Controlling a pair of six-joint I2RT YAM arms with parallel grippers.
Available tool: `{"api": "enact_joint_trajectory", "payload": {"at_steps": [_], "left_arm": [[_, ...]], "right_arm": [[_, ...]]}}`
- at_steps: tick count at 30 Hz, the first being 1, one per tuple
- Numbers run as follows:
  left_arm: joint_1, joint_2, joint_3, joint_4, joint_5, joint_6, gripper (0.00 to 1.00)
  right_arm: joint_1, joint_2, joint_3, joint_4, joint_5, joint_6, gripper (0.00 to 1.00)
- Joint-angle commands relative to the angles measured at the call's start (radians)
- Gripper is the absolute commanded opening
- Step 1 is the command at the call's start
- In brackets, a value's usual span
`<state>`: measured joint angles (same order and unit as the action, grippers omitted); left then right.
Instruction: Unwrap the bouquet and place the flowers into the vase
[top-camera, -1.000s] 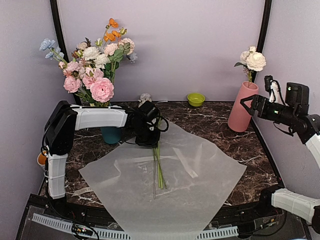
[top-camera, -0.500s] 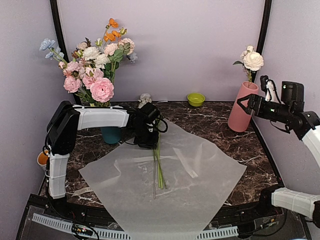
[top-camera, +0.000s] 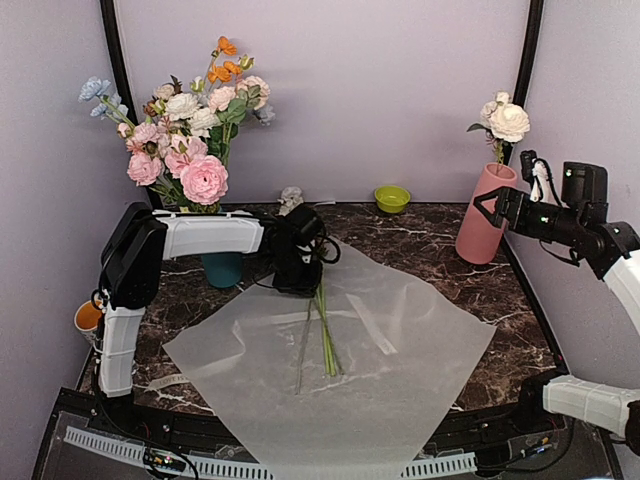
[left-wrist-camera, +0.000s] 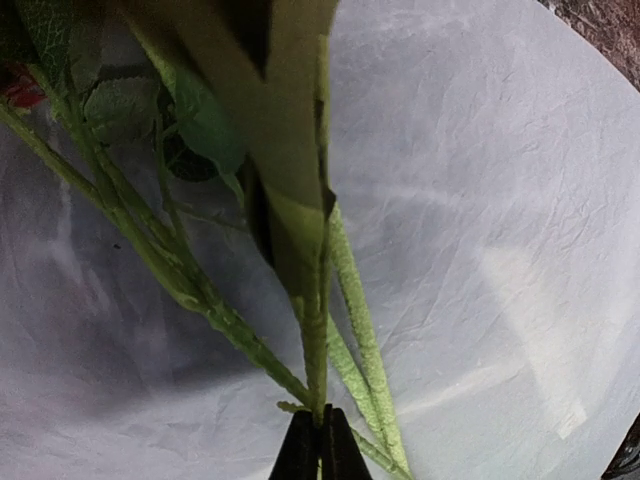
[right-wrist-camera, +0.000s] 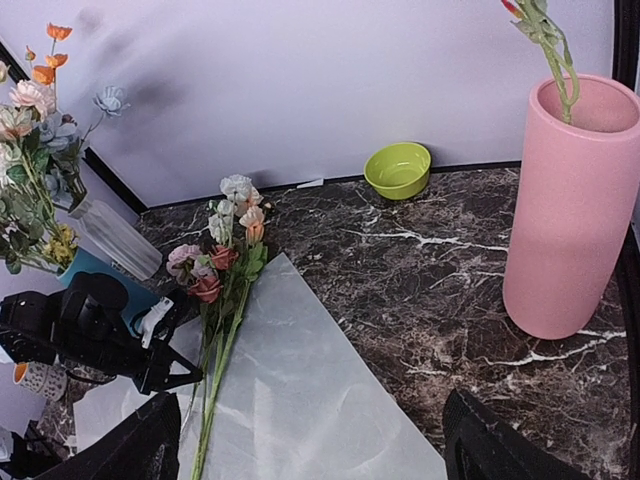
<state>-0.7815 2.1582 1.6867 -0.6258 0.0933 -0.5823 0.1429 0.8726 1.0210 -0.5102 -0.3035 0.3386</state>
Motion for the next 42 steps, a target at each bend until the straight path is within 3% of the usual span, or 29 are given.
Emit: {"api": "enact_joint_trajectory", "payload": {"at_steps": [1,8,14,20,30,42], "left_arm": [[0.001,-0.043,0.031,-0.064,-0.006,-0.003,0.00],[0.004,-0.134,0.004,-0.081,0.006,-0.007,0.03],[0.002,-0.250,-0.131,0.101,0.083,0.019,0.00],[0.002,-0.309,-0.171,0.187,0.113,0.071,0.00],[0.002,-0.410,-0.235,0.407,0.316,0.167,0.01],[-0.020,-0.423,-0.207,0.540,0.544,0.246,0.00]], "right_arm": [[-0.002,0.004,0.023,0.057,-0.010,0.016,0.90],[-0.001,0.014,0.020,0.079,-0.061,0.022,0.89],[0.009,0.027,0.003,0.105,-0.113,0.027,0.86],[0.049,0.040,-0.003,0.123,-0.112,0.028,0.84],[0.241,0.090,-0.071,0.211,-0.100,0.107,0.80],[0.473,0.289,-0.041,0.389,-0.080,0.174,0.77]]}}
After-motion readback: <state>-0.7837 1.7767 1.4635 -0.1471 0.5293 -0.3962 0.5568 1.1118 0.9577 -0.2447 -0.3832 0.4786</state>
